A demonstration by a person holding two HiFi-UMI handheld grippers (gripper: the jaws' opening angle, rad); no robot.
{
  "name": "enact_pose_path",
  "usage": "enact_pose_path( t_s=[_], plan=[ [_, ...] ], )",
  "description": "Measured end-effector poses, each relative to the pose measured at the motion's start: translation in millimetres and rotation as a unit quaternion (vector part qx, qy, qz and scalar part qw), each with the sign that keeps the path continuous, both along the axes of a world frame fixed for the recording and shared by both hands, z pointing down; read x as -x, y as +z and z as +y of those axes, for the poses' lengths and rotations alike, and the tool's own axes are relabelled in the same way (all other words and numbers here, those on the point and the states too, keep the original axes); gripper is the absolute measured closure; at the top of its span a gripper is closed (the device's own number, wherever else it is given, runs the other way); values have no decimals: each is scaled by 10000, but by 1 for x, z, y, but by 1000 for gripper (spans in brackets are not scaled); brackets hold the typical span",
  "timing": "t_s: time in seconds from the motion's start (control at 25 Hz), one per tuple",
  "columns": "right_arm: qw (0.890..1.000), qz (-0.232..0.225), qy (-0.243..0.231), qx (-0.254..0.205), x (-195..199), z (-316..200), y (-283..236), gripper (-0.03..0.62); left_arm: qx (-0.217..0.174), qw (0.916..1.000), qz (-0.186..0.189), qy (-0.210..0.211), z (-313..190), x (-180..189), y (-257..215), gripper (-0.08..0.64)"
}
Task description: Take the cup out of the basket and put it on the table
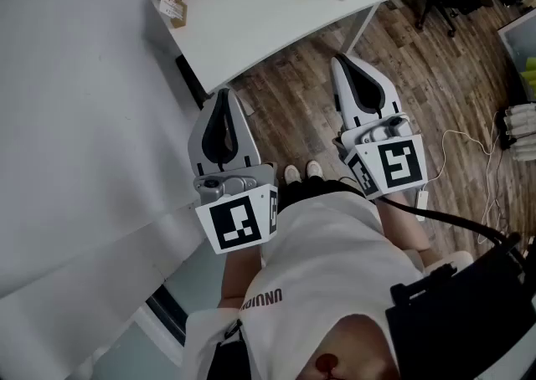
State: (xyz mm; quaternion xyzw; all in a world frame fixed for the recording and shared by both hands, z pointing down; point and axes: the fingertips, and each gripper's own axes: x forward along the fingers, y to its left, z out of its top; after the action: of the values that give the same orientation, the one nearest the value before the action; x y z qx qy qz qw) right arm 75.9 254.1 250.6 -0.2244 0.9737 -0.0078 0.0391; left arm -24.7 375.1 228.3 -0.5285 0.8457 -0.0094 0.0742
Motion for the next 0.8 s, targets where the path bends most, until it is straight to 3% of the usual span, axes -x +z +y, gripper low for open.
enact_pose_path(
  t_s=[0.8],
  plan=[
    [9999, -42, 115, 65, 0, -4, 1, 573, -39, 10000, -20, -78, 6, 5, -5, 548]
  ],
)
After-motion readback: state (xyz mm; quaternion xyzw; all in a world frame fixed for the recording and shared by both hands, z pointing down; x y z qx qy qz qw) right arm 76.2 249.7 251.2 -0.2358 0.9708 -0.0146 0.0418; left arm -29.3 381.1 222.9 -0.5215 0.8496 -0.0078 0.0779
